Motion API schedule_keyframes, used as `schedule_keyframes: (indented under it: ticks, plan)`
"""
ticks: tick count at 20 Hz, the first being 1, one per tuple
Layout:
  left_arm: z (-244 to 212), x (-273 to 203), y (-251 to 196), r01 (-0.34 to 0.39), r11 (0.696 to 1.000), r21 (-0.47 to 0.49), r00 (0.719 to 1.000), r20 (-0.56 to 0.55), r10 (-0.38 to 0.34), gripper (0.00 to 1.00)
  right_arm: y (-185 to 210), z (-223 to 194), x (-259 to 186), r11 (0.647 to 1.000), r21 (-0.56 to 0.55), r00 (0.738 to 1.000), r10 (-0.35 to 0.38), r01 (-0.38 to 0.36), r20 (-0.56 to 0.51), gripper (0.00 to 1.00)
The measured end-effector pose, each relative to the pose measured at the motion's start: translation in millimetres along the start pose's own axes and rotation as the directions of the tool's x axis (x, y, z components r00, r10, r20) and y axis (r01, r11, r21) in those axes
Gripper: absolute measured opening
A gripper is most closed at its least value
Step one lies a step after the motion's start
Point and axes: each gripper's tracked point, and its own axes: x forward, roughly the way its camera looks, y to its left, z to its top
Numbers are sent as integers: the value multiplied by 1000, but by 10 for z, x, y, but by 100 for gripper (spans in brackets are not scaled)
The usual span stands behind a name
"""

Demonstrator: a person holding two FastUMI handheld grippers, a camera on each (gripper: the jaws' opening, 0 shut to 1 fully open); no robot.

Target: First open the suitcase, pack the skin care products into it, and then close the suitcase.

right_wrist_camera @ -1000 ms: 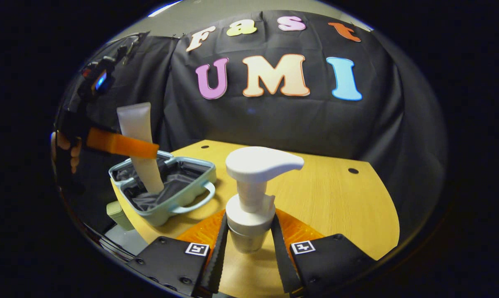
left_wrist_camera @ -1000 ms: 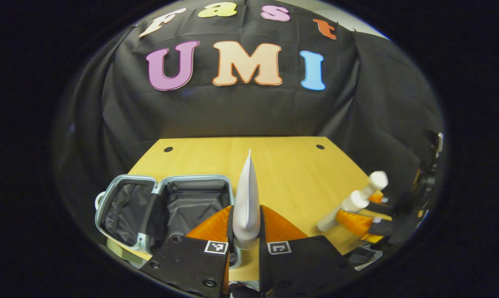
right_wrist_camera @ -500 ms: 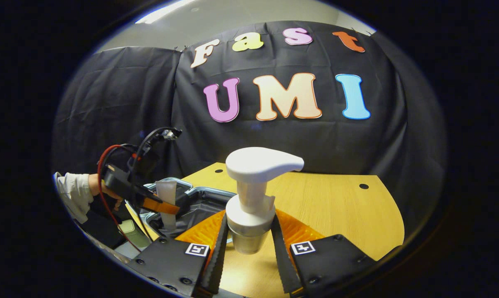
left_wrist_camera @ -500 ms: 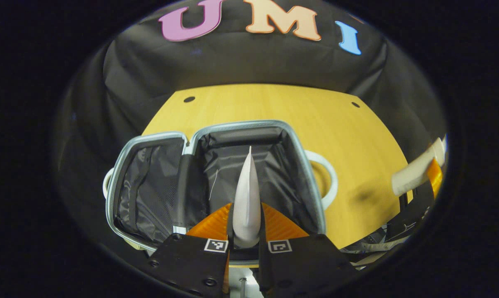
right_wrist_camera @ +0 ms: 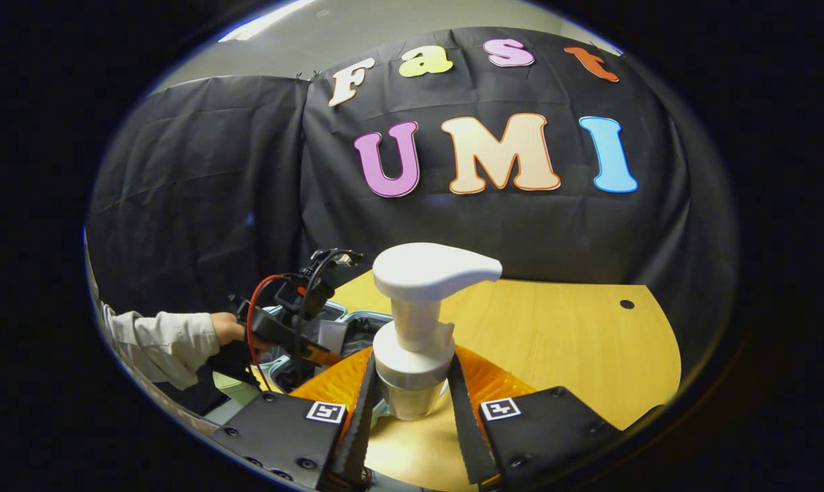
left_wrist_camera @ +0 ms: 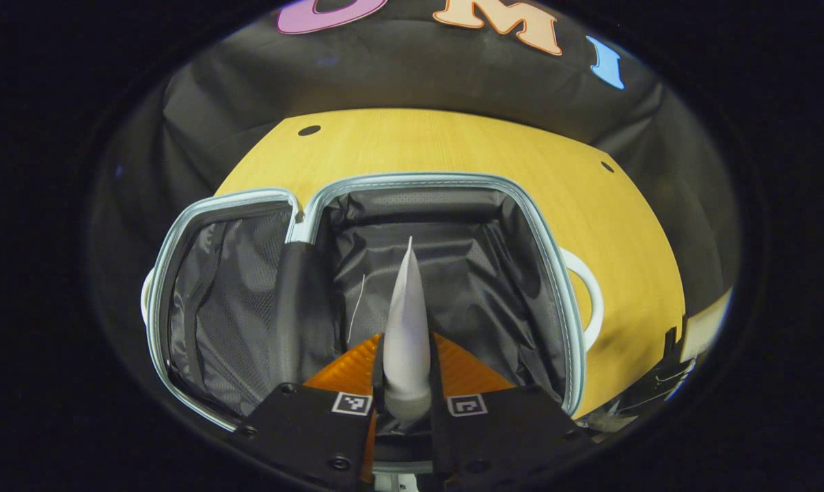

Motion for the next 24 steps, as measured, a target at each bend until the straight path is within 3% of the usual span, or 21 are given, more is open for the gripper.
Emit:
schedule_keyframes:
  ticks: [1, 4, 6, 9, 17, 20, 24]
  plan:
    - [27, -2, -7, 14, 1000, 9, 1000, 11, -14, 31, 56, -7, 71, 1000, 18, 1000, 11, -11, -10, 57]
    - [126, -95, 15, 27, 999, 45, 997, 76, -31, 90, 250, -100, 335, 998, 53, 997, 41, -38, -59, 57]
    - [254, -239, 43, 47, 998, 36, 988, 146, -52, 85, 381, -253, 540, 995, 84, 991, 68, -59, -114, 57]
    - [345, -480, 296, 78, 997, -26, 973, 218, -70, 85, 592, -632, 824, 990, 123, 971, 95, -69, -221, 57]
    - [446, -934, 1534, -32, 988, -150, 927, 364, 86, 87, 755, -1479, 1448, 999, 9, 893, -37, 46, -448, 57]
    - [333, -1065, 2033, -73, 976, -204, 918, 367, 146, 87, 695, -1467, 1752, 995, -11, 892, -97, 103, -442, 58]
    - [231, -968, 2623, -118, 953, -278, 915, 343, 213, 88, 577, -1659, 1965, 981, -42, 853, -186, 190, -488, 60]
